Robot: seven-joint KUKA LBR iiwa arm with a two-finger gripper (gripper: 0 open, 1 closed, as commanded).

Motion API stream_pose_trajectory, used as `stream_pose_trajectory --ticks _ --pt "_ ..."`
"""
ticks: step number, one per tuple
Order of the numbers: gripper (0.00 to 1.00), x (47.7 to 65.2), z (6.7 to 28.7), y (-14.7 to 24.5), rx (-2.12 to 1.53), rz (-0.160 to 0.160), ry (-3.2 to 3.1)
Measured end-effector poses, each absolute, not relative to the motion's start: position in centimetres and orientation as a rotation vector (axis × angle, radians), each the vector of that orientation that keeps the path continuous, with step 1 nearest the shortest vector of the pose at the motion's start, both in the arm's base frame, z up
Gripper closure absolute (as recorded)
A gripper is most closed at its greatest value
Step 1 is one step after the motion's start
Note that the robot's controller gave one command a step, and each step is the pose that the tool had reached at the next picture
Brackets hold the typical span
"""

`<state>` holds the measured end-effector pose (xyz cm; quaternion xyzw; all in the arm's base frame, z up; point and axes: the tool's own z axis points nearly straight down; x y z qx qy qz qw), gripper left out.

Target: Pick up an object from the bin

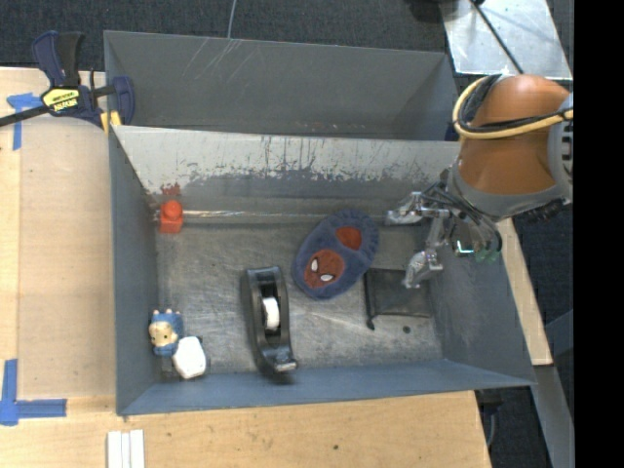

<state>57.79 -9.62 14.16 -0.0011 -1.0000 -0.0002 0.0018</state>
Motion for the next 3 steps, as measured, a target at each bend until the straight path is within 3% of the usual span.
stream_pose_trajectory --ticks 1,2,3 --pt "0.0 60.9 7.2 -8.5 -0.038 0.002 -3.15" --pt "0.0 59.5 7.6 -3.6 -0.056 0.008 -3.157" --pt "0.0 55.1 7.6 0.7 0.017 0.011 -3.166"
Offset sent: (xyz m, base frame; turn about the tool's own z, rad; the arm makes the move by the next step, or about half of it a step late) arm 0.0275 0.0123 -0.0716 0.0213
